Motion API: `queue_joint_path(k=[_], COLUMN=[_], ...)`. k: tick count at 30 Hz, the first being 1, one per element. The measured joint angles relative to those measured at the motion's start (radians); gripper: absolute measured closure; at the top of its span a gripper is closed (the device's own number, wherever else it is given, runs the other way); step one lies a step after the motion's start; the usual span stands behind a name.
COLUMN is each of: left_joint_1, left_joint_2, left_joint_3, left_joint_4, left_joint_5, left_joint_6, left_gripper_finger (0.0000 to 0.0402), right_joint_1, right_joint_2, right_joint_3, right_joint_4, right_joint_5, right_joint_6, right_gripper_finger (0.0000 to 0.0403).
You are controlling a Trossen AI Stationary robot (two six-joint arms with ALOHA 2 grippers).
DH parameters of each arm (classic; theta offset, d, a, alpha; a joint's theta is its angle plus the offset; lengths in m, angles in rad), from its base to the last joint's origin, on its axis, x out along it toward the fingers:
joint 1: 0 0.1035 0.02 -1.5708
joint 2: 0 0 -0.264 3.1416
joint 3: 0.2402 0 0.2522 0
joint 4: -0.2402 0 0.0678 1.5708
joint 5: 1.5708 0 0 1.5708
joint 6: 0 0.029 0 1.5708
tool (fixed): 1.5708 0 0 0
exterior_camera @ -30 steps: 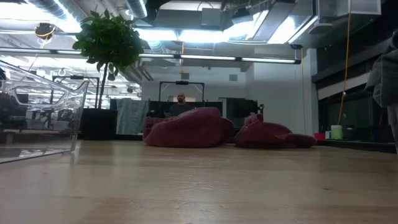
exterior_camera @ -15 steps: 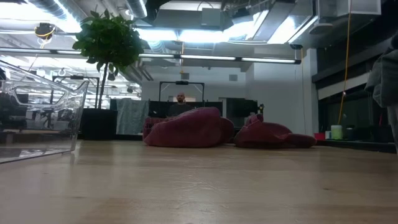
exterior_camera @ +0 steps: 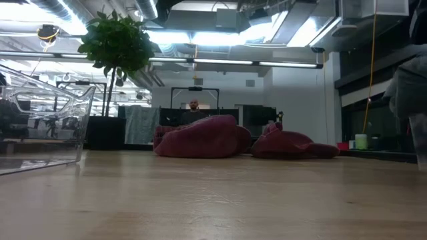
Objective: Pick & Place hat
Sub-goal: Put the gray cap into the right transparent bin, then put the bottom left red cap into the left transparent bin
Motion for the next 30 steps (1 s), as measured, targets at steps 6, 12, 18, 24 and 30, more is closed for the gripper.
queue_joint_path(k=[6,12,18,24,30], left_joint_1=[0.000,0.000,0.000,0.000,0.000], left_joint_2=[0.000,0.000,0.000,0.000,0.000], left_joint_3=[0.000,0.000,0.000,0.000,0.000], left_joint_4=[0.000,-0.001,-0.003,-0.003,-0.002], left_joint_5=[-0.001,-0.001,-0.001,-0.001,-0.001], left_joint_6=[0.034,0.046,0.046,0.038,0.047], left_gripper_finger=[0.0133,0.0133,0.0133,0.0133,0.0133], right_joint_1=[-0.005,-0.005,-0.005,-0.005,-0.035], right_joint_2=[-0.052,-0.124,-0.163,-0.166,-0.165], right_joint_3=[0.035,0.166,0.299,0.350,0.350], right_joint_4=[0.001,-0.156,-0.279,-0.286,-0.257], right_joint_5=[-0.005,-0.004,0.026,0.025,0.140], right_joint_6=[-0.114,-0.185,-0.322,-0.365,-0.365], right_gripper_finger=[0.0389,0.0389,0.0389,0.0389,0.0389])
